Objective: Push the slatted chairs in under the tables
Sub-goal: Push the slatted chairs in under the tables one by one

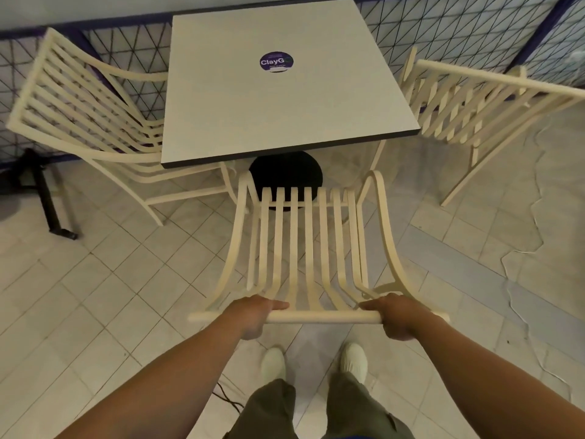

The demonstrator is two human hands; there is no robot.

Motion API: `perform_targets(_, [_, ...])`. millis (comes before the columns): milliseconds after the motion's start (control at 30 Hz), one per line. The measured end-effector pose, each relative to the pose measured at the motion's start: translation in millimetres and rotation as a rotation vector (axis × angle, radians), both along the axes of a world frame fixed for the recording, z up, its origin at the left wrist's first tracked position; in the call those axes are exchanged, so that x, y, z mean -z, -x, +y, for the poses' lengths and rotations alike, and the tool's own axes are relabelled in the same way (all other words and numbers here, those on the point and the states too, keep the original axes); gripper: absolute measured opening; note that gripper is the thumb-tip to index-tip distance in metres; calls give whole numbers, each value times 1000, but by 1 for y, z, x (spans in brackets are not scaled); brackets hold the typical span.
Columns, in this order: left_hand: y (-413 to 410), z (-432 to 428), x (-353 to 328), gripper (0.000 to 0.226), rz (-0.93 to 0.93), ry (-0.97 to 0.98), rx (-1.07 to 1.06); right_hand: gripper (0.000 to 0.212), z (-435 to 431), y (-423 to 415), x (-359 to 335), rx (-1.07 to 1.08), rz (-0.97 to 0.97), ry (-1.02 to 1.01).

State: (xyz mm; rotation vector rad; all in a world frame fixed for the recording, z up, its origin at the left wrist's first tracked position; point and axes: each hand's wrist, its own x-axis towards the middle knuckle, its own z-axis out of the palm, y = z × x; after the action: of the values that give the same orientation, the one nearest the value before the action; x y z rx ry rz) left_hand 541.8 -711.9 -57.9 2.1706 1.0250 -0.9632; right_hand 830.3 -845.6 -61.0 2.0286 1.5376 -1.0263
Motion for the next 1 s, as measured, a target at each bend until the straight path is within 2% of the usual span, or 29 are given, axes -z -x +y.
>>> perform_targets(300, [-27, -19, -7, 90, 54, 2, -74, 70, 5, -40, -4, -183, 74, -1])
perform_targets(467, [-50, -32, -5, 88, 18, -43, -127, 69, 10, -67, -9, -237, 51, 6])
perform_targets(1000, [-82, -12, -3, 90, -10, -50, -169, 71, 49, -101, -13, -272, 26, 22])
